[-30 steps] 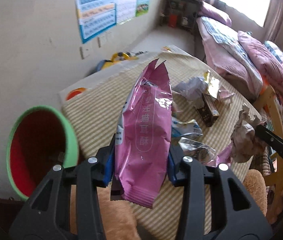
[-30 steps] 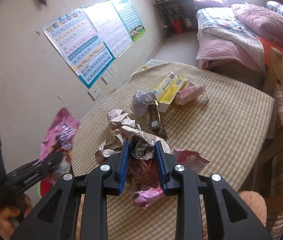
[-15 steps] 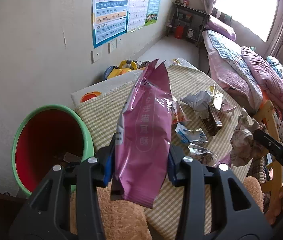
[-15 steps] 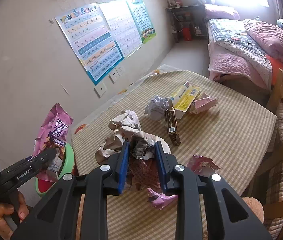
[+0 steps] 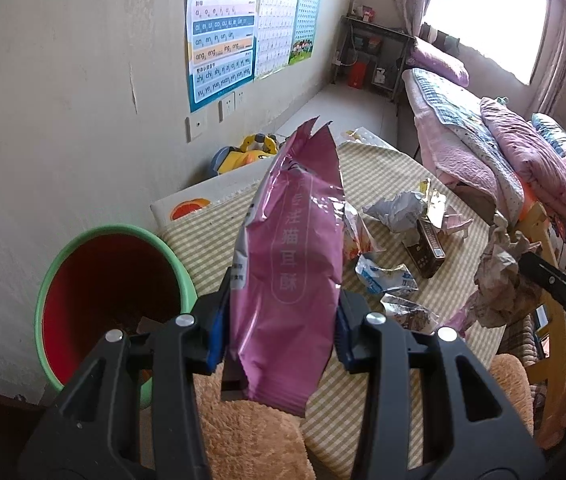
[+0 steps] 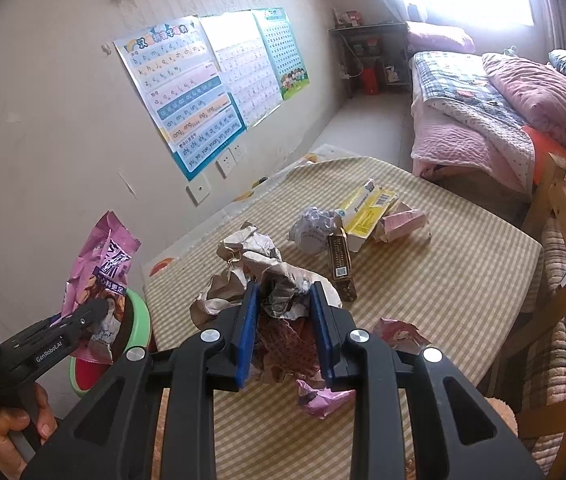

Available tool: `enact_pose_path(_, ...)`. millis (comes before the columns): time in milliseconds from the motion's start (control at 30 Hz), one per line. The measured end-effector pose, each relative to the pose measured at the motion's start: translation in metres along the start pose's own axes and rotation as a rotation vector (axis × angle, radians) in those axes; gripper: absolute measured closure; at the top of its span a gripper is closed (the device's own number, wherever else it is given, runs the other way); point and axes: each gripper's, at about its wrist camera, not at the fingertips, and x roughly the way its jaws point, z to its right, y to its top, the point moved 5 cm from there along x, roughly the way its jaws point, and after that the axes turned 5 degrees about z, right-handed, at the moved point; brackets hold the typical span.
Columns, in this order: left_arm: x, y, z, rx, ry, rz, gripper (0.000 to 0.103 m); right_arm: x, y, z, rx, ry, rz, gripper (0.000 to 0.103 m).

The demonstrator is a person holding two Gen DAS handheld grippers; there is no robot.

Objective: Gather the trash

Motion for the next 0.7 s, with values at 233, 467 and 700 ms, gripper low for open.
enact_pose_path(233,-0.002,0.001,0.001,0.015,-0.007,0.01,0.062,0.004,0.001,-0.007,-0.008,0.006,-0.007,0.078)
enact_pose_path(467,-0.001,0.0,-0.003,0.013,-0.01,0.008,0.062,0.007,-0.001,-0.016,-0.019,0.009,-0.015,0.078)
enact_pose_path(700,0.0,-0.001,-0.01,-0.002,-0.008,0.005,0.062,0.01,-0.001,-0.027,-0.035,0.023,-0.022,0.078)
